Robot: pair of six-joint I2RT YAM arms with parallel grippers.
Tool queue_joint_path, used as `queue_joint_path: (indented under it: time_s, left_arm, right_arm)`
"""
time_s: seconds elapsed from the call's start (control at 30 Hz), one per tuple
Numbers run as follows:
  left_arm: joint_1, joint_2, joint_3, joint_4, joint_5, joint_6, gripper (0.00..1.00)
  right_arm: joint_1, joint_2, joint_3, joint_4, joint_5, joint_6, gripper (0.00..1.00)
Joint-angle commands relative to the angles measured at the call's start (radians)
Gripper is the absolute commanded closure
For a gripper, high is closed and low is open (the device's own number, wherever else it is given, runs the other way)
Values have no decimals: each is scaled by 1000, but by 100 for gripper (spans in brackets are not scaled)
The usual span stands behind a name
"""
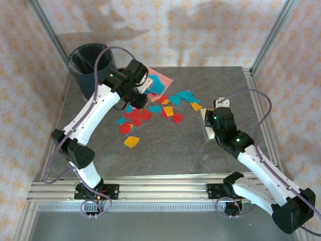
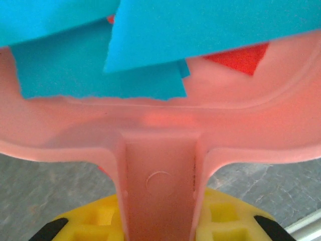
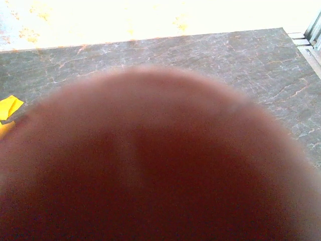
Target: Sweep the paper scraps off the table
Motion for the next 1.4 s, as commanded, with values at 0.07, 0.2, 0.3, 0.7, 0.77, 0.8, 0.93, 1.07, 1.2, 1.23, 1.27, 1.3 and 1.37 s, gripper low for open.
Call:
queue_joint_path:
  time_s: [0.07, 0.2, 0.3, 0.7, 0.77, 0.8, 0.93, 1.07, 1.2, 1.23, 1.27, 1.3, 1.37]
  left_arm:
    - [115, 109, 226, -116, -107, -43, 100]
    - [175, 165, 361, -134, -99, -43, 100]
    - [221, 215, 429, -140, -81, -50, 100]
    - [396, 274, 521, -84, 141, -125, 100]
    - [412, 275, 519, -70, 176, -135, 100]
    - [420, 275, 516, -62, 194, -141, 100]
    - [455, 277, 503, -20, 289, -172, 100]
    - [481, 290, 503, 8, 351, -204, 100]
    - [508, 300, 501, 35, 414, -242, 100]
    - [513, 300, 495, 44, 431, -252, 100]
    - [517, 300, 490, 58, 448, -269, 100]
    - [523, 300, 486, 67, 463, -279, 100]
    - [533, 300, 479, 84, 484, -299, 100]
  right_arm:
    - [-7, -8, -7, 12, -8, 21, 100]
    - [-8, -1, -8, 12, -32, 23, 100]
    - [-7, 6, -10, 11, -46, 28, 100]
    - [-9, 55, 9, -7, -106, 31, 100]
    - [-9, 62, 13, -11, -115, 31, 100]
    - [-9, 67, 15, -10, -120, 30, 100]
    - [-8, 76, 21, -13, -132, 34, 100]
    - [-9, 81, 26, -14, -143, 31, 100]
    - [-8, 81, 27, -19, -143, 31, 100]
    - [-9, 81, 28, -20, -143, 31, 100]
    - [-9, 80, 27, -22, -143, 32, 100]
    - [-9, 79, 27, -23, -143, 32, 100]
    - [-8, 80, 27, -25, -143, 33, 100]
